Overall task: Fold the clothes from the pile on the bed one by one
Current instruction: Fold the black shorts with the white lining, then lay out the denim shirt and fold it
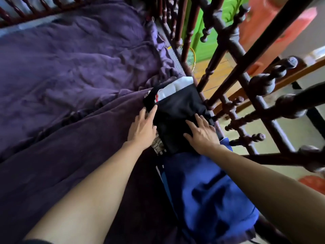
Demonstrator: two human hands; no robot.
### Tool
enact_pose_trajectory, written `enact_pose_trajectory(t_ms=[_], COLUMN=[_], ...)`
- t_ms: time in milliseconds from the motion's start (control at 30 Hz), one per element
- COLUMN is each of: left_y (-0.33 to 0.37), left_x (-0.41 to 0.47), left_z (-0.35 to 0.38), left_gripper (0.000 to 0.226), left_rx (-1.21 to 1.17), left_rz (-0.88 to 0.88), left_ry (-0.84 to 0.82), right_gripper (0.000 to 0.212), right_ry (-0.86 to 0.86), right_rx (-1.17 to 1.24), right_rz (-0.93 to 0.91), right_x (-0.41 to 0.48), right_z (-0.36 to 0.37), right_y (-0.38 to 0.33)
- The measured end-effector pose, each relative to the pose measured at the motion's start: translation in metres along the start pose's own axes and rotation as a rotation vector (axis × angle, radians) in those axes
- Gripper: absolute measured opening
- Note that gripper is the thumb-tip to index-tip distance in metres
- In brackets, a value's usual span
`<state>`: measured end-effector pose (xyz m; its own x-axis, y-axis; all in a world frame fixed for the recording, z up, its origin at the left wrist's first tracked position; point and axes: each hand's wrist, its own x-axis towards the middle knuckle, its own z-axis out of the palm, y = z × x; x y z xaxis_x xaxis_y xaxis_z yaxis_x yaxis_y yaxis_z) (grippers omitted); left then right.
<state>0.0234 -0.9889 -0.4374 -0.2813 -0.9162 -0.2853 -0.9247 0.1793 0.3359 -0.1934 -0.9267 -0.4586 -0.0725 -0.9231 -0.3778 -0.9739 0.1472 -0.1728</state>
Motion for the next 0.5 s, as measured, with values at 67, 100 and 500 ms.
enact_pose_trajectory(t_ms=[67, 100, 500], left_y=[-0.007, -0.013, -0.137], left_x=[-0.022, -0.036, -0.328], left_z=[-0.008, -0.013, -0.018], left_gripper=[0.055, 0.046, 0.023], left_rx=[-0.109, -0.149, -0.265], left_rz=[-0.075, -0.109, -0.517], left_ry=[0.035, 0.030, 0.054], right_gripper=[0.057, 0.054, 0.026], right_ry=[0.033, 0.081, -0.128], right_rx=[0.000, 0.005, 0.085], right_rz=[0.013, -0.005, -0.548], right_x=[-0.008, -0.015, -0.146], right_z=[-0.012, -0.018, 0.008], right_y=[-0.011, -0.020, -0.210])
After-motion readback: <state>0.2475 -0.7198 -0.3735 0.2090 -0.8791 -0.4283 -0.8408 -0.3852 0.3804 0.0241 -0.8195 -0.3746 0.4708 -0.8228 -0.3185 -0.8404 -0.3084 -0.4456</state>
